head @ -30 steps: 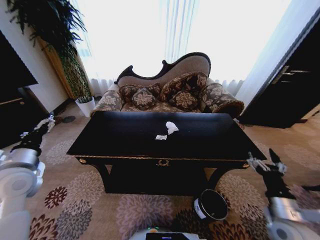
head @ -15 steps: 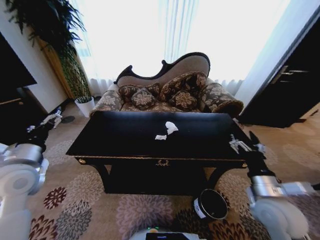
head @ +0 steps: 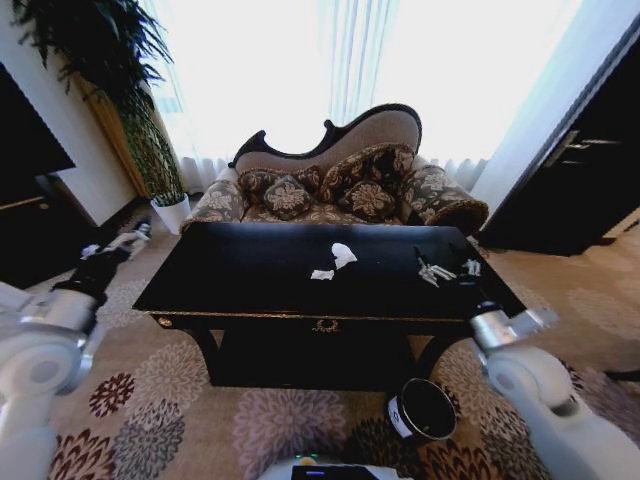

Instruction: Move to the front of the table and place the trash on the table into the trash bin.

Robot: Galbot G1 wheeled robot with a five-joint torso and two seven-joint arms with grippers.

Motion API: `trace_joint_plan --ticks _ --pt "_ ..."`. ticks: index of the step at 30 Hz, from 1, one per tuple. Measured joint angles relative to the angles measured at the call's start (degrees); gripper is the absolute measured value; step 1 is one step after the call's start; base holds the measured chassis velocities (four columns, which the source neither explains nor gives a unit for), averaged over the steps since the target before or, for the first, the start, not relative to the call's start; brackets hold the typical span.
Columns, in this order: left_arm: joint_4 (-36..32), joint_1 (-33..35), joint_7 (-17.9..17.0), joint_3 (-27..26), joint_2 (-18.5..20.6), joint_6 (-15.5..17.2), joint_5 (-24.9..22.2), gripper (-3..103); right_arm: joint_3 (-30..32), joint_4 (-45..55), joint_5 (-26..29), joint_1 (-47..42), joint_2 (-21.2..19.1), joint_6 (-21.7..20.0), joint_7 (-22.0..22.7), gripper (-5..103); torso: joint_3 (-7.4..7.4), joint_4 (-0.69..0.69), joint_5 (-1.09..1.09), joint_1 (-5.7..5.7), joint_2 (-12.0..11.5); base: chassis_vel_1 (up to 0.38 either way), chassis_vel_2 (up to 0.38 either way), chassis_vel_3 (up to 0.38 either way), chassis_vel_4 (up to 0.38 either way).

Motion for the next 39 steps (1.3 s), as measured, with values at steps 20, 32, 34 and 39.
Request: trace_joint_plan --ticks 20,32,34,39 --pt "-5.7 8.7 5.5 -2.6 -5.8 -2.5 6.9 100 -23.6 -5.7 0.5 23.2 -17.0 -0.5 0.9 100 -0.01 0.00 -0.03 0.00 0.0 0.000 0.000 0.000 0.000" --pt "-7.9 10.9 3.8 -5.6 -7.4 -2.5 7.5 100 -50.9 -14.8 5.2 49.5 -15.9 -7.7 3.7 100 0.00 0.00 0.00 0.00 0.0 0.000 0.000 0.000 0.000" --pt "-8.1 11.0 3.7 -5.6 -7.6 -2.4 7.8 100 -53.8 -15.8 5.1 52.4 -15.1 -8.5 3.0 100 0.00 0.00 -0.02 0.00 0.0 0.000 0.000 0.000 0.000" --pt "-8.2 11.3 3.4 -6.3 -8.0 -2.3 8.4 100 -60.1 -17.7 5.0 59.1 -13.5 -12.1 0.9 100 0.00 -0.01 -0.02 0.00 0.0 0.000 0.000 0.000 0.000"
